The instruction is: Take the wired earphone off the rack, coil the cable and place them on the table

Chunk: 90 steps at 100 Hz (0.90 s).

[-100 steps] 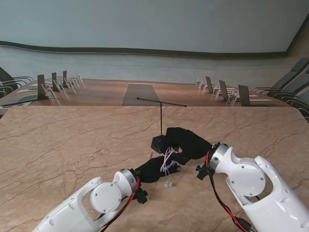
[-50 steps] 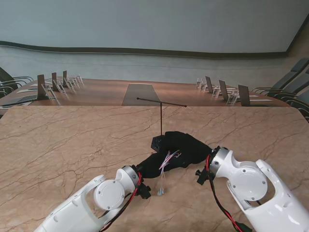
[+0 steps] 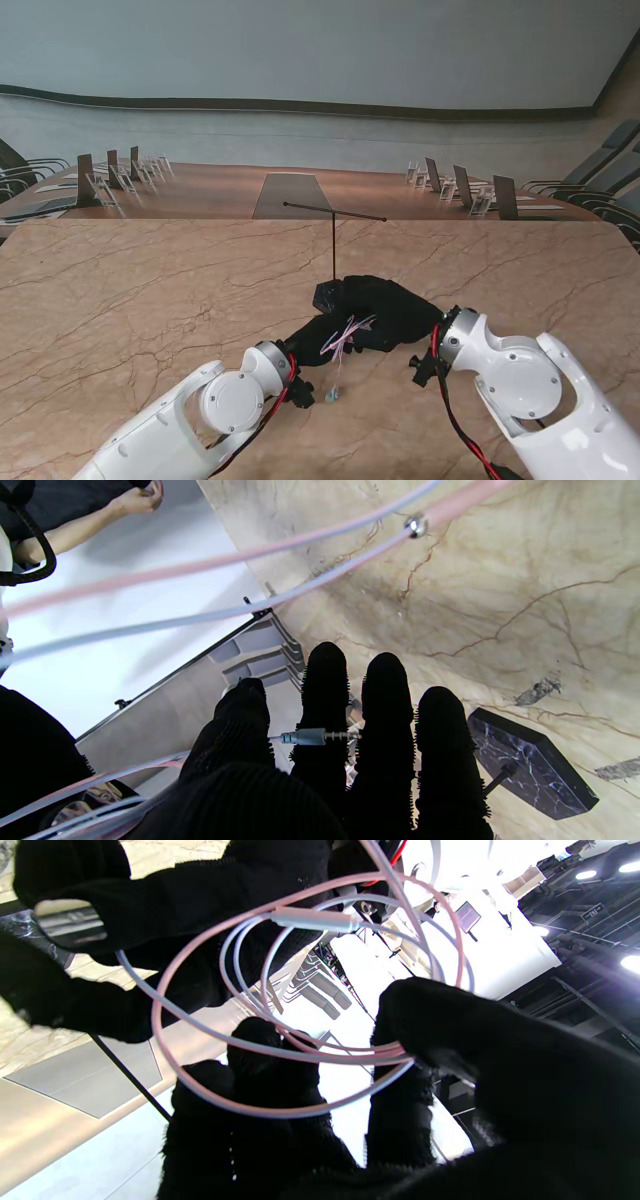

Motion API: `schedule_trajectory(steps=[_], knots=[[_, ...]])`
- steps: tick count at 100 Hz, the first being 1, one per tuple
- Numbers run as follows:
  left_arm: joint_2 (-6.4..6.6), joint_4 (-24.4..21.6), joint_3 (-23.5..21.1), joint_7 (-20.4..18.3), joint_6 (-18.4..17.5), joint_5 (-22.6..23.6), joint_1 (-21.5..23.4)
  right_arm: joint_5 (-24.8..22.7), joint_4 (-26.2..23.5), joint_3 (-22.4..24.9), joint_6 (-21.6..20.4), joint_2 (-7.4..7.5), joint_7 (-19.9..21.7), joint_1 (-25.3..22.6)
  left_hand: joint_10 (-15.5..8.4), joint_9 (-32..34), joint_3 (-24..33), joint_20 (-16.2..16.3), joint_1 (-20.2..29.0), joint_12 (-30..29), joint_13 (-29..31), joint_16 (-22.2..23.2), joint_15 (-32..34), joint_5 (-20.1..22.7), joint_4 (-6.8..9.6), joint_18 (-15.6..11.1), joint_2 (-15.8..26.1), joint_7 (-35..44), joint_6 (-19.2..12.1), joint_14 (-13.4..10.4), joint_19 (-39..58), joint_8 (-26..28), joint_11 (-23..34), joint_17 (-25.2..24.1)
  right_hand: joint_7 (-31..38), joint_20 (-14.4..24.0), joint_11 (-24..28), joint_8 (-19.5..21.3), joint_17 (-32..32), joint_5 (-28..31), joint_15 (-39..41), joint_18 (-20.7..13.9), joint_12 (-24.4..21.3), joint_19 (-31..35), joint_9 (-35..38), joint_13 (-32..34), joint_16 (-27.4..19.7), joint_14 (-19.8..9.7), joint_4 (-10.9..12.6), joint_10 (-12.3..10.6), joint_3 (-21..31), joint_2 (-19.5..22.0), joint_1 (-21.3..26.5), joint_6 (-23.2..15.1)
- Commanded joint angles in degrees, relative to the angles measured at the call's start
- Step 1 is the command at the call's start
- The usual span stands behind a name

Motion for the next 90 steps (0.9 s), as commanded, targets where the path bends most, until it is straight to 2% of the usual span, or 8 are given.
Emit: schedule_trajectory(steps=[1, 13, 28, 55, 60, 78, 84, 90], knots=[[-0.43, 0.15, 0.05, 0.24, 0.28, 0.20, 0.06, -0.20, -0.77, 0.36, -0.47, 0.21, 0.25, -0.53, -1.09, 2.16, 0.97, 0.80, 5.16, 1.34, 1.88, 1.07, 1.72, 1.98, 1.14, 1.64, 0.78, 1.72, -4.83, 1.10, 3.44, 2.10, 1.99, 1.06, 7.95, -0.53, -0.45, 0.20, -2.89, 5.94, -0.81, -6.10, -0.81, -0.26, -1.84, -1.78, -0.12, 2.59, 1.47, -0.28, 7.31, 2.61, 4.03, -4.93], [-0.58, 0.42, -0.07, 0.97, 0.46, 0.74, 0.03, -0.36, -0.86, 1.02, -0.87, 0.31, 0.53, -0.69, -1.03, 2.72, 1.47, 0.57, 5.15, 2.01, 2.86, 1.07, 2.70, 5.39, 1.30, 2.39, 1.80, 5.14, -5.08, 1.15, 4.28, 8.87, 2.99, 2.17, 7.87, -1.03, -1.93, 0.16, -5.50, 5.96, -2.47, -6.97, -2.82, -1.49, -4.03, -4.74, -0.44, 2.51, 1.48, -0.91, 6.92, 2.75, 4.30, -4.90], [-0.54, 0.68, -0.66, 1.29, 0.57, 1.21, 0.20, -0.44, -0.98, 1.45, -0.74, 0.56, 1.66, -0.58, -1.50, 2.07, 2.42, 0.42, 5.16, 2.95, 2.57, 1.18, 3.33, 5.44, 1.45, 2.37, 2.71, 9.69, -3.65, 0.60, 4.42, 15.69, 4.39, 2.13, 7.51, -1.83, -3.63, -0.07, -11.85, 5.70, -5.68, -9.81, -4.55, -3.83, -8.60, -11.24, -1.08, 1.25, 1.15, -2.63, 5.89, 3.87, 5.08, -4.48], [-0.24, 0.96, -1.92, 1.36, 0.88, 2.10, 0.83, -1.04, -0.63, 1.32, -0.73, 0.63, 1.97, 0.30, -1.73, 1.88, 2.87, 0.72, 5.15, 3.88, 2.54, 1.53, 4.24, 5.63, 1.59, 2.36, 2.98, 10.39, -3.20, 0.24, 4.70, 20.00, 5.82, 2.17, 6.95, -3.72, -5.09, -0.73, -21.34, 5.54, -9.67, -15.54, -7.88, -6.70, -14.33, -21.07, -2.96, -2.86, 0.12, -5.87, 5.00, 4.38, 5.90, -4.07], [-0.15, 0.92, -2.08, 1.23, 0.95, 2.25, 0.97, -1.36, -0.49, 1.24, -0.79, 0.61, 1.80, 0.54, -1.74, 1.86, 2.92, 0.77, 5.16, 4.01, 2.49, 1.58, 4.33, 5.59, 1.61, 2.34, 2.94, 10.32, -3.23, 0.23, 4.72, 20.41, 5.98, 2.16, 6.69, -6.35, -5.13, -0.76, -21.96, 5.59, -10.43, -16.47, -10.30, -7.23, -15.52, -23.26, -5.02, -4.37, -0.25, -6.86, 4.85, 4.44, 5.89, -4.26], [0.21, 0.42, -2.42, 0.38, 1.42, 2.56, 1.36, -2.39, -0.03, 0.82, -0.98, 0.51, 1.20, 1.42, -1.91, 1.66, 2.93, 0.92, 5.16, 4.49, 2.31, 1.72, 4.61, 5.58, 1.62, 2.30, 3.17, 10.10, -3.15, 0.03, 4.71, 21.47, 6.54, 2.04, 5.92, -15.37, -8.87, -0.71, -22.28, 5.94, -13.83, -16.61, -15.77, -18.66, -17.34, -29.08, -11.51, -9.66, -0.56, -10.11, 4.34, 4.63, 6.04, -4.46], [0.29, 0.28, -2.51, 0.18, 1.52, 2.62, 1.45, -2.63, 0.09, 0.73, -1.03, 0.51, 1.15, 1.64, -1.85, 1.70, 2.94, 0.98, 5.16, 4.63, 2.33, 1.78, 4.73, 5.55, 1.67, 2.23, 3.04, 9.98, -3.11, -0.05, 4.73, 21.72, 6.70, 2.08, 5.36, -18.45, -12.09, -0.45, -22.88, 6.08, -17.40, -16.60, -18.25, -28.30, -17.50, -29.66, -16.53, -12.06, -0.28, -11.78, 4.09, 4.92, 5.91, -4.83], [0.36, 0.17, -2.61, 0.07, 1.56, 2.66, 1.55, -2.72, 0.15, 0.71, -0.97, 0.56, 1.35, 1.81, -1.92, 1.63, 2.87, 1.02, 5.16, 4.70, 2.33, 1.80, 4.80, 5.54, 1.63, 2.28, 3.12, 9.88, -3.19, -0.12, 4.73, 21.90, 6.73, 2.08, 5.07, -15.91, -14.44, -0.15, -23.55, 5.96, -20.74, -17.16, -20.56, -35.73, -17.52, -29.26, -22.76, -13.34, -0.05, -12.92, 3.52, 5.46, 5.85, -4.93]])
